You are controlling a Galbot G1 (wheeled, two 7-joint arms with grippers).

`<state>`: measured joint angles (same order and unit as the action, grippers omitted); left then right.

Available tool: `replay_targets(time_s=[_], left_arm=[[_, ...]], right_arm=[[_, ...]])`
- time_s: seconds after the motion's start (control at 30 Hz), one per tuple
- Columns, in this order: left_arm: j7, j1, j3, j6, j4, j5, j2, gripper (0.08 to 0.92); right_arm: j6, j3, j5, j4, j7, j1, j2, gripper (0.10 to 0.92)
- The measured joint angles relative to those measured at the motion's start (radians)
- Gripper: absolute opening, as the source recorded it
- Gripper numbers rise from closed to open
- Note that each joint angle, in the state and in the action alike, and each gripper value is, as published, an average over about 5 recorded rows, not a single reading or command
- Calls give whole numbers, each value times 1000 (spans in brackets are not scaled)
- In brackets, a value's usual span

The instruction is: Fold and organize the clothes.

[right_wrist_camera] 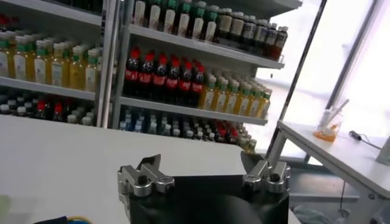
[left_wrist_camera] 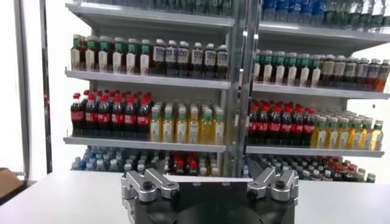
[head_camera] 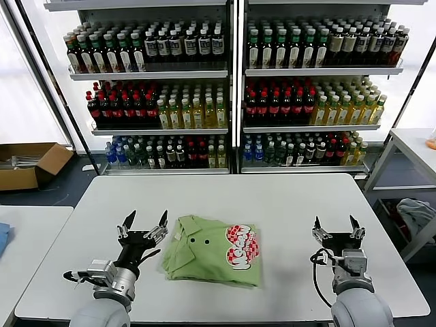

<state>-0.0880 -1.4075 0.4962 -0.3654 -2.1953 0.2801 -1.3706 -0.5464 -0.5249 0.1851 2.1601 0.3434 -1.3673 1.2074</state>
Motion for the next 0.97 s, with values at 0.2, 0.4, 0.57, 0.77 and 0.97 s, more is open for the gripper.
replay_targets(time_s=[0.2,0.4,0.57,0.77,0.97], left_arm=[[7,-4,6,19,8,-11,-4,823],[17,-7,8,25,0,-26,-7,823],[18,-7,12,26,1,-32,-6,823],[23,-7,22,22,-1,-34,6,823],[35,-10,33,16,-6,-32,18,823]], right_arm=[[1,-10,-13,9,-6,-6,5,823],[2,-14,-22,9,-9,-12,4,823],[2,-17,-26,11,-11,-17,4,823],[2,-18,-29,9,-12,-15,6,823],[0,-15,-31,8,-14,-13,8,823]])
